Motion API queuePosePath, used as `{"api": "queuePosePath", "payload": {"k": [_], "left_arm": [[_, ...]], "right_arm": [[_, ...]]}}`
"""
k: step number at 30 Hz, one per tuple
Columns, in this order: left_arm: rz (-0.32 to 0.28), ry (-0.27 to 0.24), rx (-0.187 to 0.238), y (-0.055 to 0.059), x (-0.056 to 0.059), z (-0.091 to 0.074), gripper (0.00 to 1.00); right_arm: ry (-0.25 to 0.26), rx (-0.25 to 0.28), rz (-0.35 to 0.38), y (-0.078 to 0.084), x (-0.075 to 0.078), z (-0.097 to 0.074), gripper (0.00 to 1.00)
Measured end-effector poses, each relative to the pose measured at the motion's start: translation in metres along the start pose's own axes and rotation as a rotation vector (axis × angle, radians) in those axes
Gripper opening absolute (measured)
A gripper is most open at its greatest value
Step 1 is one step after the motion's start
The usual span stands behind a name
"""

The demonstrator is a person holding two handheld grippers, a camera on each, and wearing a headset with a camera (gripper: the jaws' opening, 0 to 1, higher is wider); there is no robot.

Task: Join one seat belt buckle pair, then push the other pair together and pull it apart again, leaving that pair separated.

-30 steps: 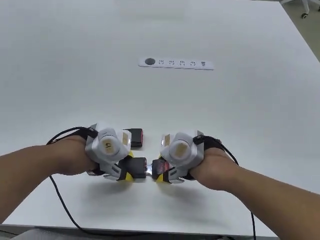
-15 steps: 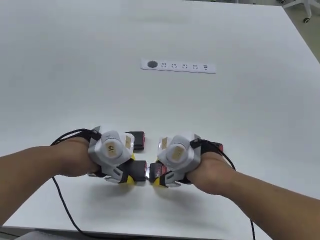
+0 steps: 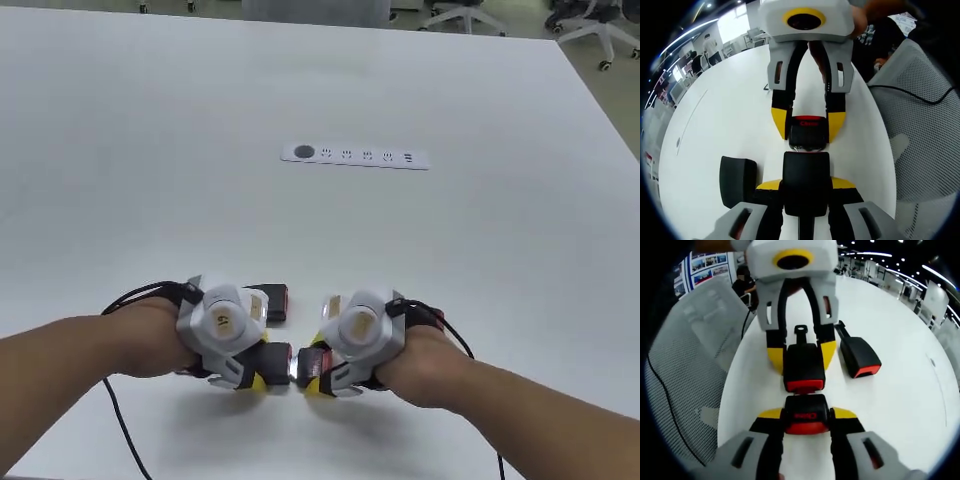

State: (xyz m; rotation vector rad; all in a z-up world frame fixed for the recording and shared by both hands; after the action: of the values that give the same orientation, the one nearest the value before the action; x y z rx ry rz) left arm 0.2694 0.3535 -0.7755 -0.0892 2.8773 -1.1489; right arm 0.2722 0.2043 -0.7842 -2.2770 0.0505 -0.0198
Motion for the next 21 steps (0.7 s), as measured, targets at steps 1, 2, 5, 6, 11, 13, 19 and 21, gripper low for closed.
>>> {"api": "queuePosePath", "payload": {"k": [1, 2, 5, 6, 11, 13, 19, 21], "left_arm": [[-0.002, -0.001, 0.004, 0.0006, -0.0003, -0.0003, 0.35], [-0.001, 0.000, 0.010, 0.0012, -0.0006, -0.0007, 0.35], [0.005, -0.003, 0.018, 0.0009, 0.0001, -0.0008, 0.35], [0.005, -0.003, 0.018, 0.0008, -0.0001, -0.0009, 0.35], [0.009, 0.002, 0.015, 0.0009, -0.0007, -0.0011, 0.35], [0.010, 0.000, 0.015, 0.0007, -0.0004, -0.0012, 0.35], [0.002, -0.007, 0.014, 0.0007, 0.0000, -0.0012, 0.35], [0.001, -0.007, 0.006, 0.0000, 0.0006, -0.0009, 0.35]], "right_arm": [[-0.001, 0.001, 0.000, 0.0001, 0.0000, -0.0002, 0.35], [-0.003, 0.003, 0.001, 0.0007, 0.0002, -0.0005, 0.35], [-0.004, 0.006, -0.002, 0.0016, -0.0004, -0.0015, 0.35], [-0.004, 0.005, -0.002, 0.0018, -0.0003, -0.0016, 0.35], [-0.010, 0.003, -0.012, 0.0022, -0.0009, -0.0021, 0.35], [-0.007, 0.004, -0.011, 0.0024, -0.0016, -0.0025, 0.35], [-0.001, 0.013, -0.002, 0.0034, -0.0019, -0.0027, 0.36], [-0.002, 0.021, -0.001, 0.0051, -0.0022, -0.0032, 0.36]]}}
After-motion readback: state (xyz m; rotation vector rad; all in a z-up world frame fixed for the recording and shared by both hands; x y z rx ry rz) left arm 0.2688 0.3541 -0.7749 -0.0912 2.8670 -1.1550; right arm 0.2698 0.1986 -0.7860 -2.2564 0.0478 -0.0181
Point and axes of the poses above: the centre of the closed fingertips' face, and the gripper's own axes: z roughly forward along the fingers, x roughly to its right, y roughly out of its underside, the point moved 10 cm from there along -z, roughly backward along the fingers, and after that the axes turned 13 degrees about x, right-handed, at the moved point
